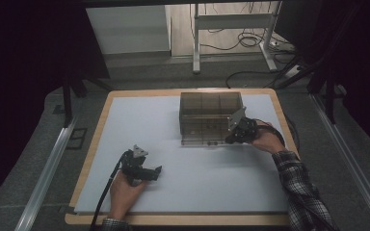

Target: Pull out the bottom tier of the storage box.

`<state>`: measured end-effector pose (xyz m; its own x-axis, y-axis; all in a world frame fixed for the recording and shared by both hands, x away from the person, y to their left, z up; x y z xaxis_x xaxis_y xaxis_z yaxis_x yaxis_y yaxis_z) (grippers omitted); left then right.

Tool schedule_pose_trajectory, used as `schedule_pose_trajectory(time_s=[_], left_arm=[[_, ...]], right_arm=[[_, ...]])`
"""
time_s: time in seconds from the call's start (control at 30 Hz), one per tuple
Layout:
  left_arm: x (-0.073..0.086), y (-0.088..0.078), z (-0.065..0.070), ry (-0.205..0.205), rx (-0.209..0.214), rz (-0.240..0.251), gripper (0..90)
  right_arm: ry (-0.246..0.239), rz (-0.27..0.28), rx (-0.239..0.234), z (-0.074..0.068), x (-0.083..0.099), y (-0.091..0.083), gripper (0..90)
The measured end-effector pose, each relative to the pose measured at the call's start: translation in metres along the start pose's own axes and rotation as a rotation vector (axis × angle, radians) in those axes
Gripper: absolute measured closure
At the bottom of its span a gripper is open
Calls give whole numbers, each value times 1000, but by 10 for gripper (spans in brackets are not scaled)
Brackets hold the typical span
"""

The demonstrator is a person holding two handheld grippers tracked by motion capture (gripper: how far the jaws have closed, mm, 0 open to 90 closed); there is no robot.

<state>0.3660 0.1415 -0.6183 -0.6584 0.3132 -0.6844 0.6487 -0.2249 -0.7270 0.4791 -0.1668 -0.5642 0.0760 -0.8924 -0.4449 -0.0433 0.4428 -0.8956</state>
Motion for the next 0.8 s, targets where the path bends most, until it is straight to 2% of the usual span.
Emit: schedule_pose_trajectory(time_s=[0.23,0.47,0.8], left_arm=[[0,0,0,0,0,0,0],[0,0,0,0,0,0,0],[0,0,0,-1,0,0,0]], right_arm=[[-11,-8,7,-9,0,-2,864],[-17,11,6,-20,-1,0,867],[-17,21,-13,-37,-1,5,877]])
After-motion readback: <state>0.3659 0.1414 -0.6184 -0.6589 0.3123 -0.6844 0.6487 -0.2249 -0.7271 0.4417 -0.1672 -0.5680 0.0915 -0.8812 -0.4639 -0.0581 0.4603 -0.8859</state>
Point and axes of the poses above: each handheld gripper's, and its own axes: y roughly forward along the jaws, x roughly out of its underside, z roughly to its right, the point moved 9 cm from there along y, roughly forward along the jaws, and after that the axes turned 8 degrees about -x, right-handed, at the moved point
